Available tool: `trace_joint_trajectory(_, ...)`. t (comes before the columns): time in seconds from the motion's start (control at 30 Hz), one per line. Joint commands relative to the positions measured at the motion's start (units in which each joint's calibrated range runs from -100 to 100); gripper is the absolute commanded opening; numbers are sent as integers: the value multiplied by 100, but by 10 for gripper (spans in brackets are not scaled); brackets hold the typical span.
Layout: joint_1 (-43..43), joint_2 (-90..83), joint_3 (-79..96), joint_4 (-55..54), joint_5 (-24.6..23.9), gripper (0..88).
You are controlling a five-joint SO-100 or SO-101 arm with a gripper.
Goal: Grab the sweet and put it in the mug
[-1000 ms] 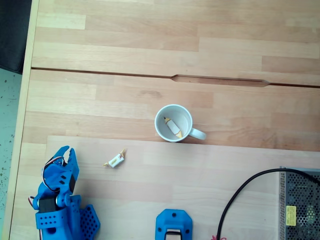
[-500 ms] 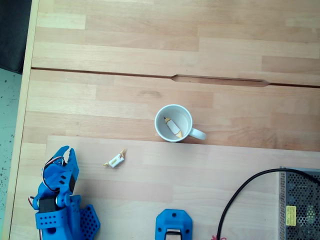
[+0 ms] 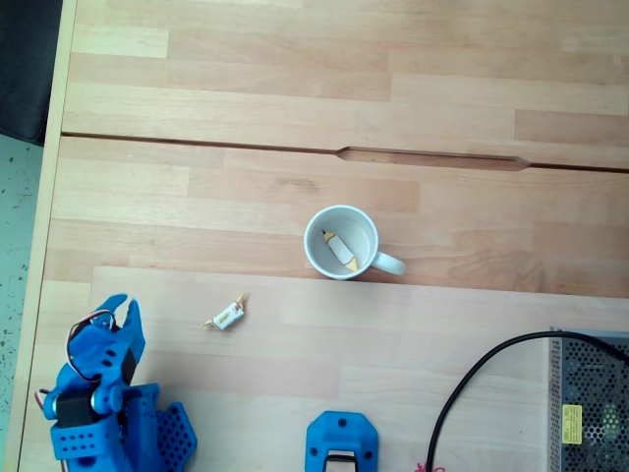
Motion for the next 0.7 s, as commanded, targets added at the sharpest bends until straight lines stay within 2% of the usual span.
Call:
trace_joint_trajectory(0.0, -21, 349, -961, 849, 112, 38)
trace_joint_trajectory(0.17, 451, 711, -1772, 1833, 816, 38)
trace_joint_trajectory(0.27, 879, 1072, -1942, 2003, 1265, 38)
trace_joint_trajectory(0.5, 2048, 1873, -2040, 1986, 2125, 38)
trace_joint_trajectory(0.67, 2854, 2148, -1978, 1349, 2574, 39)
